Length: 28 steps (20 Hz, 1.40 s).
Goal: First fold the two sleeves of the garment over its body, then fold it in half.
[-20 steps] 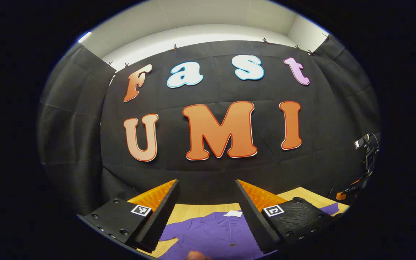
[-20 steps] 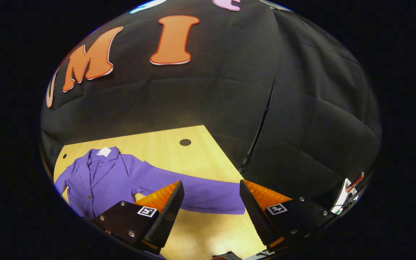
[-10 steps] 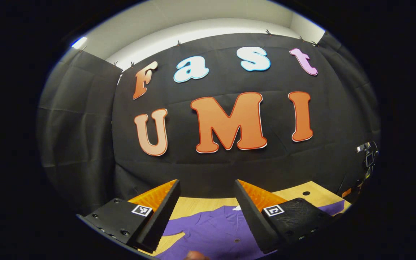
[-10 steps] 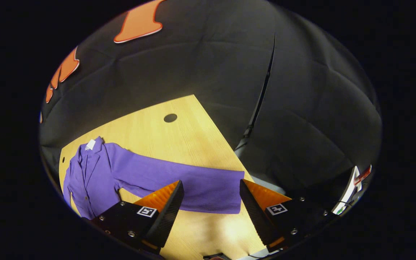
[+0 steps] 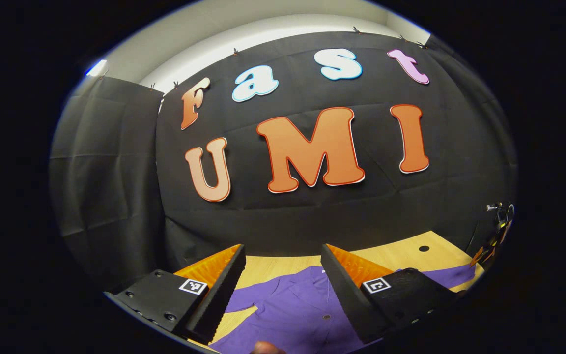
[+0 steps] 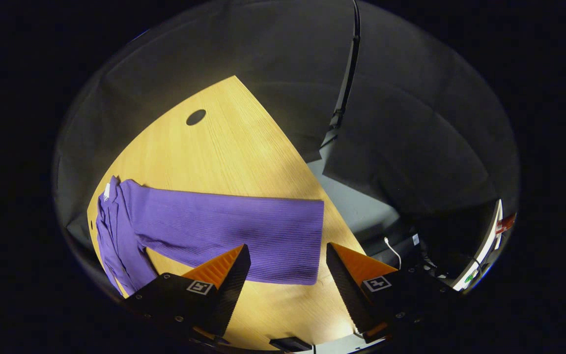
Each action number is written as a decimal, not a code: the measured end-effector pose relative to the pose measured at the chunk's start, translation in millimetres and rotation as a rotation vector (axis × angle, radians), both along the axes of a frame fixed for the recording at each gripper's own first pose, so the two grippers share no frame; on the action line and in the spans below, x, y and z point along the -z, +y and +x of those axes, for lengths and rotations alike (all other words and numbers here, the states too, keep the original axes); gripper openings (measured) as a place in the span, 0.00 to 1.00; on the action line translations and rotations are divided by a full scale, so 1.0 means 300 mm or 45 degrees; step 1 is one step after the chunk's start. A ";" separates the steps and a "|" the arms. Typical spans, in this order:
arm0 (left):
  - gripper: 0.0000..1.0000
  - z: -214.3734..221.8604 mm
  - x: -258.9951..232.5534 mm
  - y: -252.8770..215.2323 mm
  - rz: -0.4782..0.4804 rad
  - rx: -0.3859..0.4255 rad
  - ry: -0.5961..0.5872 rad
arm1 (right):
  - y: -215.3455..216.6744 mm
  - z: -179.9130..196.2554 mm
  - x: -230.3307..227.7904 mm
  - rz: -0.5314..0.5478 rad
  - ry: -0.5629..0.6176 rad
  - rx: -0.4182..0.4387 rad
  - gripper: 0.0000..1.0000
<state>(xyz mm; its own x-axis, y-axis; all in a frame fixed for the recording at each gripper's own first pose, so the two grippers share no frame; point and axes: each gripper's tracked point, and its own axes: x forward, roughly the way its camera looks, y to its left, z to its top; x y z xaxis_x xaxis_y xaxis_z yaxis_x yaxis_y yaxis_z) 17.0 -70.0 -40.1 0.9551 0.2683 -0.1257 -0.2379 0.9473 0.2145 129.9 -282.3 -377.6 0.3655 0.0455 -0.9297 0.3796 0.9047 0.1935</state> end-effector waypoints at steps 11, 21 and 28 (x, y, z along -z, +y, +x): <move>1.00 -0.021 0.036 -0.015 0.040 -0.019 0.073 | 0.023 -0.008 0.114 0.013 0.099 -0.003 0.94; 0.98 -0.020 0.046 -0.040 0.042 0.020 0.072 | 0.061 0.010 0.111 0.097 0.073 0.089 0.12; 0.98 -0.034 0.056 0.038 0.011 0.097 0.064 | 0.145 0.012 -0.159 0.084 -0.139 0.051 0.04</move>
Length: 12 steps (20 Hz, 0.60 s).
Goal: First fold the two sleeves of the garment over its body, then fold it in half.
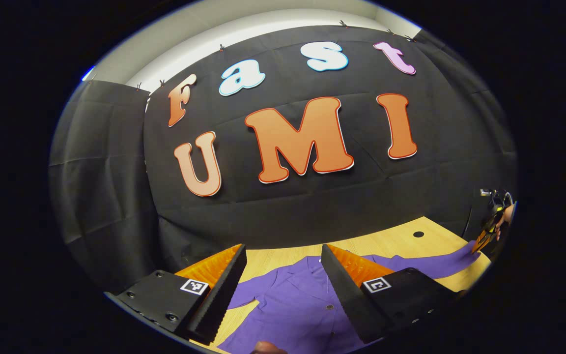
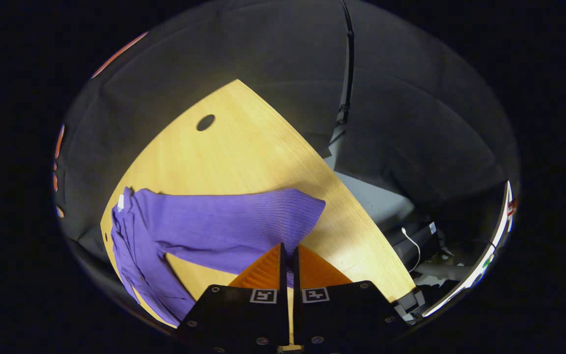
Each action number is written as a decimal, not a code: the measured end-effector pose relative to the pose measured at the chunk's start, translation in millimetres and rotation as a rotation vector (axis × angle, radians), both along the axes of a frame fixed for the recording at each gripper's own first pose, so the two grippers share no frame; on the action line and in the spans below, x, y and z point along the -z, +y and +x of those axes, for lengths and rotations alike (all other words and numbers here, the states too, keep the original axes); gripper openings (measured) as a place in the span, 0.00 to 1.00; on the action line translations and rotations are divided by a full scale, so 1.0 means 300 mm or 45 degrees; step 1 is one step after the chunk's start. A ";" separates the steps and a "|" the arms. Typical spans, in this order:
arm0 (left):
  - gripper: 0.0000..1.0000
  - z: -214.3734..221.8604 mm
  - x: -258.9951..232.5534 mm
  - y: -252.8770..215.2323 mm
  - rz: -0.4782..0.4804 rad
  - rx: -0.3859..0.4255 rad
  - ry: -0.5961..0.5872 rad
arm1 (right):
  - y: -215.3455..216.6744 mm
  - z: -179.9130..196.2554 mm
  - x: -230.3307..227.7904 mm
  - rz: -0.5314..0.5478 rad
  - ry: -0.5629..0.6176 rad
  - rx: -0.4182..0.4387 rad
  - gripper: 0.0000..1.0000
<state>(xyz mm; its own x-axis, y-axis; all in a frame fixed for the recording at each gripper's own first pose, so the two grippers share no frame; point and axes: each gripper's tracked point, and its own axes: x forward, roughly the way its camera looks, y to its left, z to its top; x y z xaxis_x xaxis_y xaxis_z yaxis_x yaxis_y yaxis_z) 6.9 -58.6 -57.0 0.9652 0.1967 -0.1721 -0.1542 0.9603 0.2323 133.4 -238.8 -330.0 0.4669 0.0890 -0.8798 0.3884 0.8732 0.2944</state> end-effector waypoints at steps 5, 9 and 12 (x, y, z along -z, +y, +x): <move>0.98 0.023 0.005 0.117 -0.039 0.072 -0.025 | 0.164 -0.009 -0.266 -0.038 -0.151 -0.050 0.04; 0.98 0.012 0.002 0.235 -0.070 0.104 -0.030 | 0.319 -0.016 -0.427 -0.090 -0.222 -0.113 0.04; 0.98 -0.001 -0.003 0.334 -0.076 0.100 -0.036 | 0.438 -0.011 -0.523 -0.127 -0.270 -0.170 0.04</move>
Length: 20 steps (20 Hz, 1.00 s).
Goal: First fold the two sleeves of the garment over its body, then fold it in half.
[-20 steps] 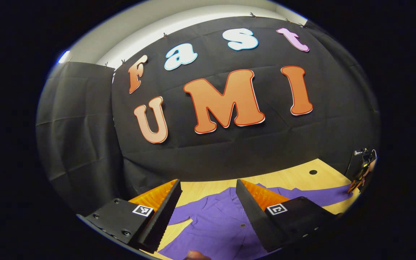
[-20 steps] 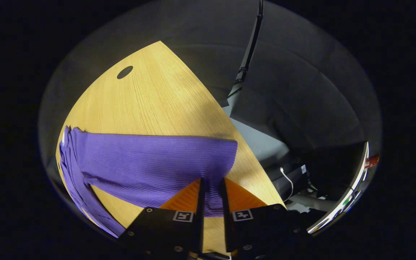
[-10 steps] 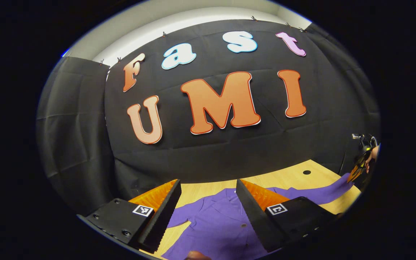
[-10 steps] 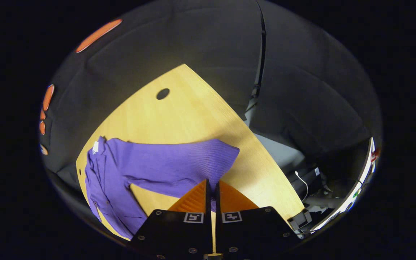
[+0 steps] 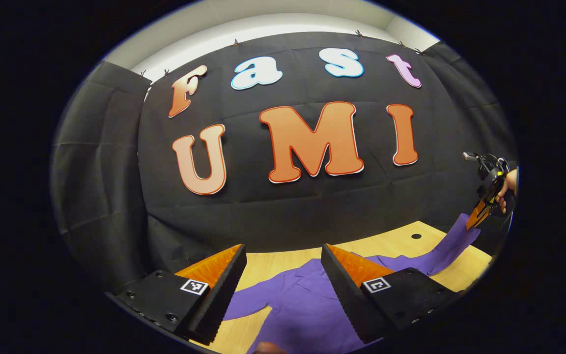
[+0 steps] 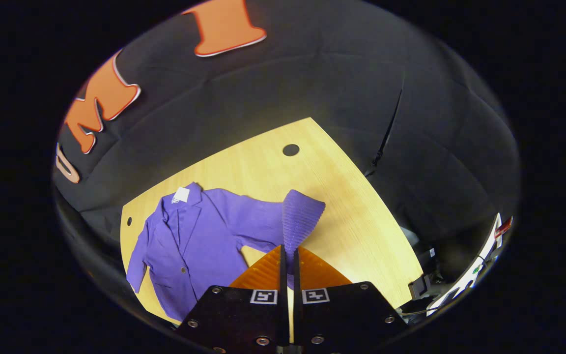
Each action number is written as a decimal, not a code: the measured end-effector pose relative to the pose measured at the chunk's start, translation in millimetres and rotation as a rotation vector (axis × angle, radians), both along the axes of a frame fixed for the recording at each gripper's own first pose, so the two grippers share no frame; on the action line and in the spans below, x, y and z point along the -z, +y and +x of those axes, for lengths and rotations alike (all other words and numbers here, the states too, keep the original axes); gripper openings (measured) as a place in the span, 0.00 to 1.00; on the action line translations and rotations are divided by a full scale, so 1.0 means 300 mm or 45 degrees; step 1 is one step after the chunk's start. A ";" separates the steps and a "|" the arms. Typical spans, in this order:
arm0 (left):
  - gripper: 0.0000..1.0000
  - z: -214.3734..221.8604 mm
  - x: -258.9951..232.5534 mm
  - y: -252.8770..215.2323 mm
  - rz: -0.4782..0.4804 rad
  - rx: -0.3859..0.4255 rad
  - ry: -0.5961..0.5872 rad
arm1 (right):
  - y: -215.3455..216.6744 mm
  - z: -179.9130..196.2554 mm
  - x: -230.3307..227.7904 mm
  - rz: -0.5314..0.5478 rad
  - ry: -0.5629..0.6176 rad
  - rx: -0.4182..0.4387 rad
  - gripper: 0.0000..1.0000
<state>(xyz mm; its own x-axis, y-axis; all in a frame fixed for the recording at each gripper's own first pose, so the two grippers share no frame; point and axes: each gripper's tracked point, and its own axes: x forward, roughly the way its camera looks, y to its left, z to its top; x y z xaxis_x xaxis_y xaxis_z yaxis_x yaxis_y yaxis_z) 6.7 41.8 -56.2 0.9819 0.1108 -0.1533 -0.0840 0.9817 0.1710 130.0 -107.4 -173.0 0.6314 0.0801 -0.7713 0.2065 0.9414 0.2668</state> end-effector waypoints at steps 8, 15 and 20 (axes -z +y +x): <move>0.98 -0.019 0.059 0.254 -0.044 -0.031 0.032 | 0.348 0.025 -0.250 -0.076 -0.136 -0.127 0.04; 0.98 -0.024 0.113 0.471 -0.065 -0.091 0.064 | 0.740 0.107 -0.324 -0.129 -0.195 -0.305 0.04; 0.99 -0.028 0.143 0.629 -0.072 -0.155 0.093 | 1.068 0.151 -0.308 -0.140 -0.203 -0.464 0.04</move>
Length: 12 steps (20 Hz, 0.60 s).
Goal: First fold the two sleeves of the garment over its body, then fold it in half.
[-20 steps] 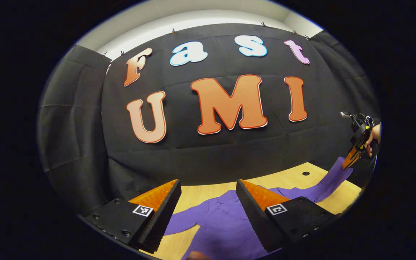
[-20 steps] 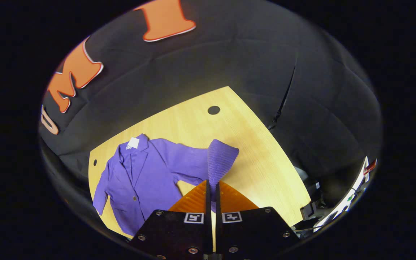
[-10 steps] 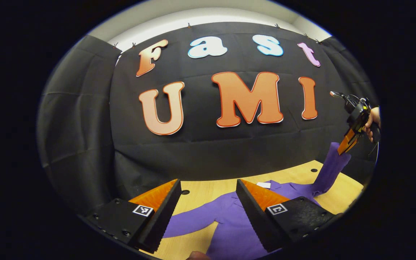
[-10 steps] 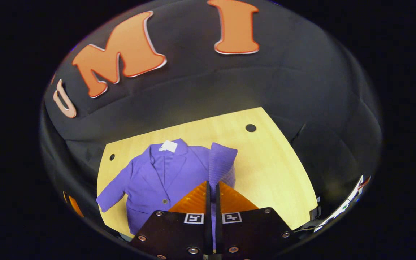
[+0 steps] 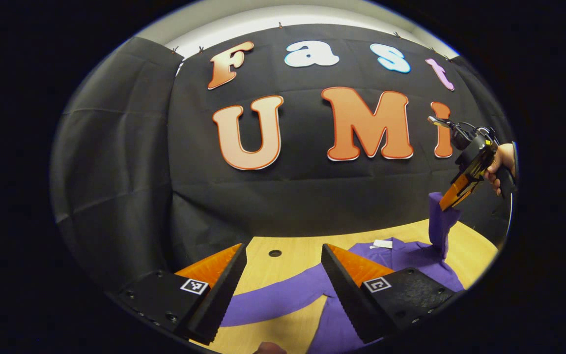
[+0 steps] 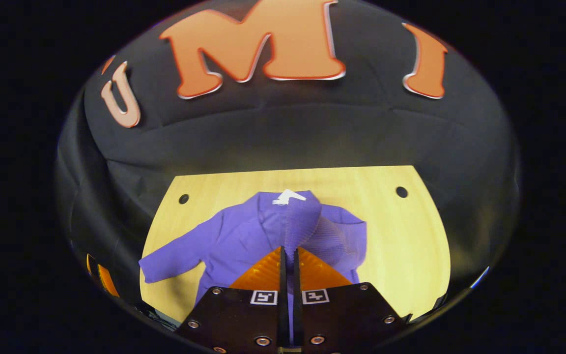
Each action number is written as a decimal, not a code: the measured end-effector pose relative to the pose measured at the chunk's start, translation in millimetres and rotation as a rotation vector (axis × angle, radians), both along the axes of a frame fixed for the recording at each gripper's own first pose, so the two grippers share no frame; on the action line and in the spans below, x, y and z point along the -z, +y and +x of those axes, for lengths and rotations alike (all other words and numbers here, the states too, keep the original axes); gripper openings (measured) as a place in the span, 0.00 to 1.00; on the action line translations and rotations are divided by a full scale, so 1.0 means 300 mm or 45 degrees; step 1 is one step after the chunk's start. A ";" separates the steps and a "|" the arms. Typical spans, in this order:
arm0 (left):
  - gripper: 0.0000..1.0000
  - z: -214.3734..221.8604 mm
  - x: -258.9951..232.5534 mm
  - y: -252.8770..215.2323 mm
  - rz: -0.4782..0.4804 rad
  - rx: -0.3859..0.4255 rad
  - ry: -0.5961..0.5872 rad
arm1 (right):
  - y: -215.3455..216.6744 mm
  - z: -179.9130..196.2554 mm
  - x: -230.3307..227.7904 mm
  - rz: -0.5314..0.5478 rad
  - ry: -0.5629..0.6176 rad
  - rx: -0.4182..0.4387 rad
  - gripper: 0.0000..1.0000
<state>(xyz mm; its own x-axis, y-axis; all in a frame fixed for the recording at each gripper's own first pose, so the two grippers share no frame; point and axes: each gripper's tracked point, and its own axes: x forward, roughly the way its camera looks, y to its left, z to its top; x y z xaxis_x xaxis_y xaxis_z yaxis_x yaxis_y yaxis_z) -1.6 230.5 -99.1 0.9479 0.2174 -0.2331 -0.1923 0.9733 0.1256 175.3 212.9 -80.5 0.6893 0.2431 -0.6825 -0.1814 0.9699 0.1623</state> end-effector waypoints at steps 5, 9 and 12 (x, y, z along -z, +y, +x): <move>0.98 -0.006 0.053 0.133 0.011 -0.060 0.044 | 0.252 -0.001 0.047 0.024 0.020 -0.105 0.05; 0.99 -0.006 0.092 0.211 0.015 -0.098 0.086 | 0.370 -0.027 0.026 0.081 -0.016 -0.185 0.27; 0.98 0.004 0.126 0.265 0.022 -0.131 0.119 | 0.372 -0.032 -0.031 0.123 -0.085 -0.200 0.37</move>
<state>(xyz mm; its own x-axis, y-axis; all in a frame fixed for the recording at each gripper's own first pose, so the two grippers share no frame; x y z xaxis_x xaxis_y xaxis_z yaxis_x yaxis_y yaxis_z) -0.5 309.9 -136.9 0.8947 0.3168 -0.3148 -0.2774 0.9466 0.1644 165.8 324.4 -71.1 0.6805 0.4138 -0.6047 -0.3430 0.9092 0.2362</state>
